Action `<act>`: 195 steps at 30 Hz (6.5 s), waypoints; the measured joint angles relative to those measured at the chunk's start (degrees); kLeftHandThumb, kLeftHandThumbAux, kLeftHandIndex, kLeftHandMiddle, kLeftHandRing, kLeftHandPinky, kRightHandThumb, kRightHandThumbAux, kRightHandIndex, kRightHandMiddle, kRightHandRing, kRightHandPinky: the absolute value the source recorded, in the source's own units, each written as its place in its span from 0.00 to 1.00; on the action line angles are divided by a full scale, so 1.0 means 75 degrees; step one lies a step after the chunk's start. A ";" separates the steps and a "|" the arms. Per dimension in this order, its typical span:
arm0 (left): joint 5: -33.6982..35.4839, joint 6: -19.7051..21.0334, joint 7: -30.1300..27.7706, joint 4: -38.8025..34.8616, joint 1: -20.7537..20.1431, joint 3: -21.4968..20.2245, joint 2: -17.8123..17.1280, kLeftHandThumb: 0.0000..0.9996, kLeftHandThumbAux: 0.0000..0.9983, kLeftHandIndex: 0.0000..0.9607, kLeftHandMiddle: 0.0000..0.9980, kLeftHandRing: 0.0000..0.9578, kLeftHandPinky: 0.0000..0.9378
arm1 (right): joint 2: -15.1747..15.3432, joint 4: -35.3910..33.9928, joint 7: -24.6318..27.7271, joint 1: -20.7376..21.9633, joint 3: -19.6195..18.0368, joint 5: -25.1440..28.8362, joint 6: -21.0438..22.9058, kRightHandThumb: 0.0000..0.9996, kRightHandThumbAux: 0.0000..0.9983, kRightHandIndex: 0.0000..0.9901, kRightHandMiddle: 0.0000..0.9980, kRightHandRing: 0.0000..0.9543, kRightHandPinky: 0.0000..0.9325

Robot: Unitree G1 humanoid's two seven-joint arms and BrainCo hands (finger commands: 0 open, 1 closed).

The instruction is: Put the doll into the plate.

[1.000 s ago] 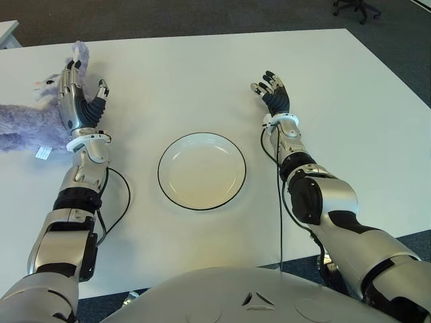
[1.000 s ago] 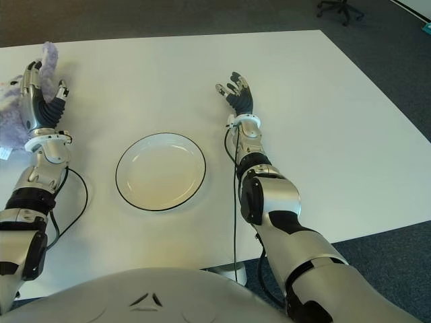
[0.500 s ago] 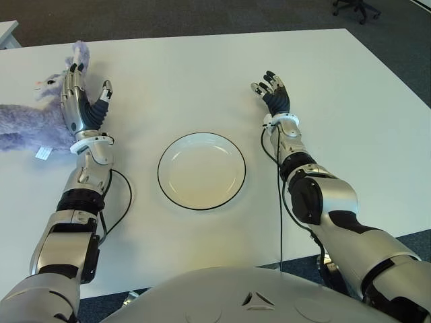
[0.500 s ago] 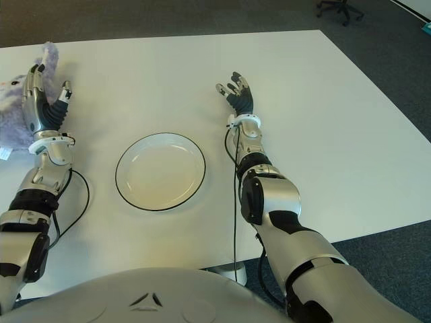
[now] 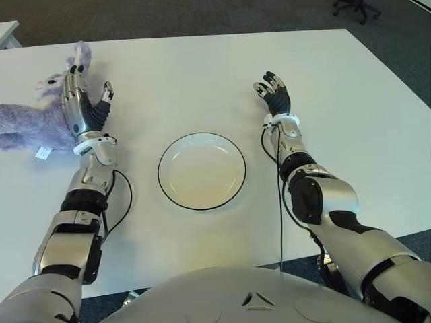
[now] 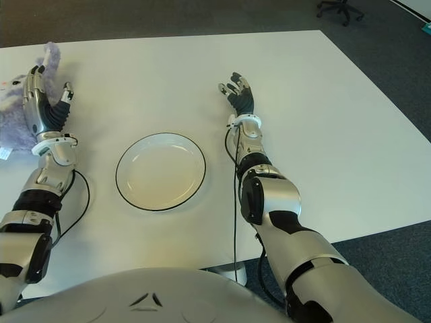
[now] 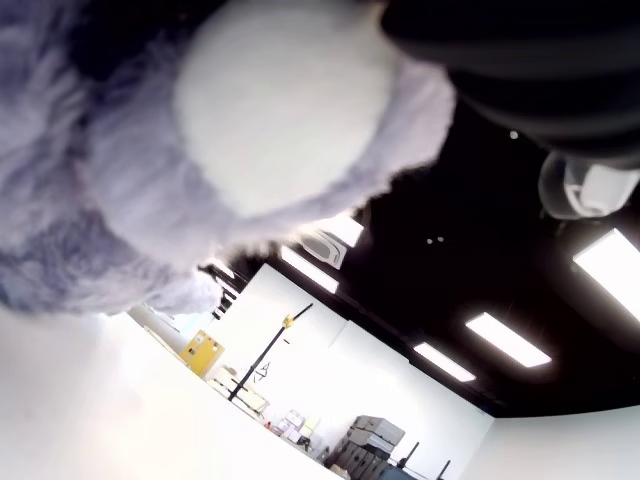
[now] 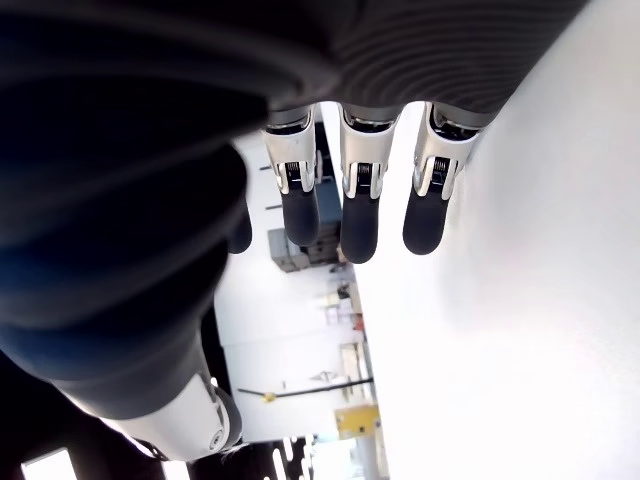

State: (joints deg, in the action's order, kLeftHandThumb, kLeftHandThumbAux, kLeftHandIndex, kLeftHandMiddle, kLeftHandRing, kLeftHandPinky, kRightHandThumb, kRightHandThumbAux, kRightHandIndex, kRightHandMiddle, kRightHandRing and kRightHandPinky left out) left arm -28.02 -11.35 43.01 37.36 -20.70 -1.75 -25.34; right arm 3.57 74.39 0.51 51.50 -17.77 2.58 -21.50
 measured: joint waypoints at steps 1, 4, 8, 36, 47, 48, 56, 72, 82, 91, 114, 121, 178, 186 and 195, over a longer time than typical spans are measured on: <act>-0.0004 0.0032 0.0029 -0.0032 0.0008 0.0000 0.0017 0.42 0.25 0.00 0.07 0.05 0.01 | 0.0000 0.0000 0.0004 -0.0002 -0.0012 0.0003 -0.0004 0.42 0.82 0.14 0.13 0.15 0.19; -0.0013 0.0149 0.0149 -0.0110 0.0031 -0.0002 0.0052 0.43 0.26 0.01 0.07 0.04 0.00 | 0.0000 -0.0001 0.0032 -0.0010 -0.0041 0.0011 -0.0023 0.43 0.82 0.15 0.13 0.15 0.19; -0.0015 0.0281 0.0241 -0.0189 0.0063 -0.0007 0.0069 0.43 0.26 0.03 0.06 0.02 0.00 | -0.0003 -0.0001 0.0055 -0.0025 -0.0061 0.0011 -0.0059 0.41 0.82 0.14 0.13 0.15 0.19; 0.0155 0.0179 0.0478 -0.0354 0.0270 -0.0367 0.0105 0.52 0.30 0.14 0.12 0.11 0.09 | -0.0034 -0.0002 -0.0016 -0.0042 0.0100 -0.0048 -0.0119 0.40 0.83 0.13 0.11 0.12 0.15; 0.0511 -0.0063 0.0480 -0.0343 0.0321 -0.0710 0.0227 0.53 0.30 0.14 0.13 0.12 0.09 | -0.0049 -0.0010 -0.0084 -0.0042 0.0155 -0.0046 -0.0119 0.41 0.83 0.14 0.11 0.11 0.15; 0.0552 -0.0064 0.0476 -0.0348 0.0329 -0.0754 0.0245 0.52 0.30 0.15 0.14 0.12 0.09 | -0.0050 -0.0011 -0.0084 -0.0042 0.0156 -0.0044 -0.0119 0.41 0.83 0.15 0.11 0.12 0.15; 0.0672 -0.0113 0.0412 -0.0477 0.0429 -0.0890 0.0317 0.53 0.31 0.17 0.16 0.14 0.12 | -0.0063 -0.0018 -0.0082 -0.0045 0.0140 -0.0025 -0.0119 0.41 0.83 0.15 0.11 0.12 0.15; 0.0690 -0.0202 0.0385 -0.0685 0.0579 -0.1016 0.0351 0.53 0.31 0.19 0.18 0.16 0.14 | -0.0081 -0.0026 -0.0084 -0.0047 0.0203 -0.0043 -0.0120 0.39 0.82 0.14 0.10 0.10 0.15; 0.0732 -0.0152 0.0321 -0.0739 0.0627 -0.1107 0.0392 0.55 0.34 0.21 0.22 0.20 0.18 | -0.0082 -0.0028 -0.0084 -0.0049 0.0212 -0.0041 -0.0120 0.41 0.83 0.15 0.10 0.11 0.15; 0.0722 -0.0136 0.0321 -0.0735 0.0629 -0.1099 0.0391 0.55 0.34 0.24 0.27 0.25 0.26 | -0.0085 -0.0030 -0.0081 -0.0050 0.0189 -0.0025 -0.0120 0.42 0.83 0.16 0.11 0.11 0.14; 0.0895 -0.0351 0.0267 -0.0591 0.0565 -0.1184 0.0469 0.71 0.68 0.45 0.53 0.58 0.64 | -0.0069 -0.0030 -0.0083 -0.0060 0.0144 -0.0018 -0.0120 0.48 0.82 0.14 0.11 0.11 0.15; 0.1093 -0.0311 0.0178 -0.0534 0.0497 -0.1275 0.0600 0.70 0.69 0.46 0.60 0.65 0.72 | -0.0063 -0.0026 -0.0105 -0.0063 0.0146 -0.0021 -0.0120 0.49 0.82 0.15 0.11 0.12 0.16; 0.0657 0.0406 0.0188 -0.0638 0.0307 -0.0985 0.0604 0.35 0.49 0.84 0.85 0.89 0.94 | -0.0073 -0.0022 -0.0083 -0.0066 0.0022 0.0026 -0.0119 0.56 0.85 0.14 0.12 0.13 0.17; 0.0680 0.0438 0.0117 -0.0767 0.0308 -0.0986 0.0608 0.37 0.49 0.85 0.86 0.90 0.95 | -0.0081 -0.0028 -0.0085 -0.0067 -0.0009 0.0062 -0.0119 0.56 0.86 0.13 0.12 0.13 0.17; 0.0628 0.0506 0.0024 -0.0729 0.0065 -0.0928 0.0516 0.38 0.51 0.74 0.85 0.89 0.94 | -0.0083 -0.0038 -0.0086 -0.0066 -0.0020 0.0092 -0.0119 0.56 0.85 0.13 0.12 0.13 0.16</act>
State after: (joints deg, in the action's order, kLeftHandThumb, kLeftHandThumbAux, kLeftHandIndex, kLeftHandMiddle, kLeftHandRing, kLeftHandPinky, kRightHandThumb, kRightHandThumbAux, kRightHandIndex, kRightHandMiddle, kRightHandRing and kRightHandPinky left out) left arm -23.31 -7.55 43.20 31.89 -20.21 -8.71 -21.47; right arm 2.94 74.11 -0.13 51.01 -17.92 3.27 -22.40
